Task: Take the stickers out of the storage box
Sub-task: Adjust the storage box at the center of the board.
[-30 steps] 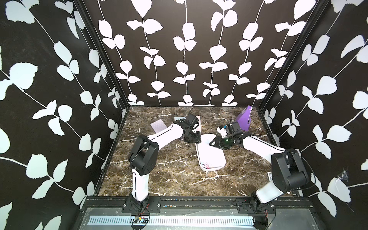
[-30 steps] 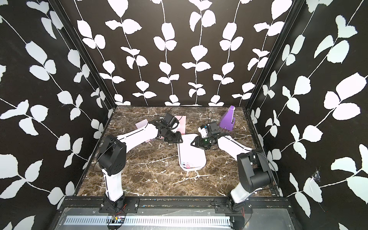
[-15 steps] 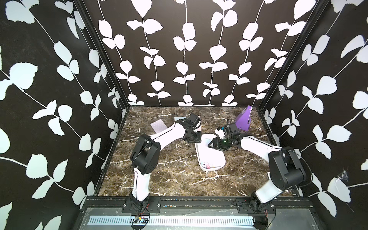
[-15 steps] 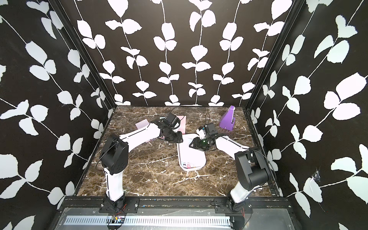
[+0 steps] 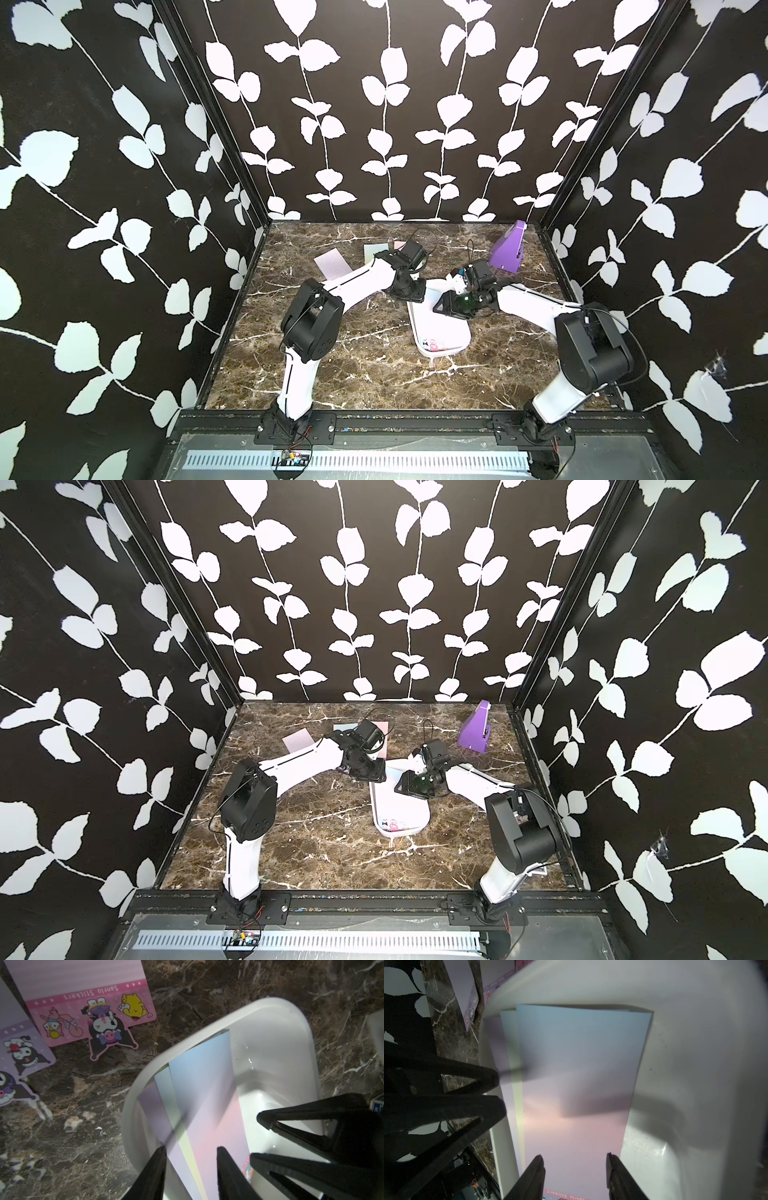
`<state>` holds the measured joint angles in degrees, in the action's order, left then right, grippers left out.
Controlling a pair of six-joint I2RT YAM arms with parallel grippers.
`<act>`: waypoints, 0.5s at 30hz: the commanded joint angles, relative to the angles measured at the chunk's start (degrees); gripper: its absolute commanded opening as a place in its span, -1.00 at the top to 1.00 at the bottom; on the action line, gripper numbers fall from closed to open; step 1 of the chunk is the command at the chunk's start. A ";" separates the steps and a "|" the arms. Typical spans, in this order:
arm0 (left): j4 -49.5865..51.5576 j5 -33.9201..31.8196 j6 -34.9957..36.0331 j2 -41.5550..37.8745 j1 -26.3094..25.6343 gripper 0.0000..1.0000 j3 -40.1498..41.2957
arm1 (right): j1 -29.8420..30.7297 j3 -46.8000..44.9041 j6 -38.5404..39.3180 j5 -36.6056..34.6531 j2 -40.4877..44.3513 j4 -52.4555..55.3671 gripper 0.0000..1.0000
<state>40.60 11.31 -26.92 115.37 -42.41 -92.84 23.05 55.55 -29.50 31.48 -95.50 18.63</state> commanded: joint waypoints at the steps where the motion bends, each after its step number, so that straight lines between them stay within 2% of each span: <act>1: 2.48 -0.98 0.99 -0.67 -0.29 0.13 -1.59 | 0.73 1.83 1.25 -1.84 -1.81 0.93 0.00; 10: 7.39 -6.72 1.02 -0.35 -0.46 0.06 -3.72 | 0.89 1.38 1.27 -1.50 -5.10 -0.77 0.00; 15: 8.06 -6.24 0.78 1.16 -0.49 0.05 -4.52 | 0.94 1.37 1.19 -1.14 -6.47 -1.32 0.00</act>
<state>45.39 6.46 -26.52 115.59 -42.74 -96.16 24.05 56.75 -28.69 31.35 -99.37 17.08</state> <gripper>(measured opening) 0.472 0.501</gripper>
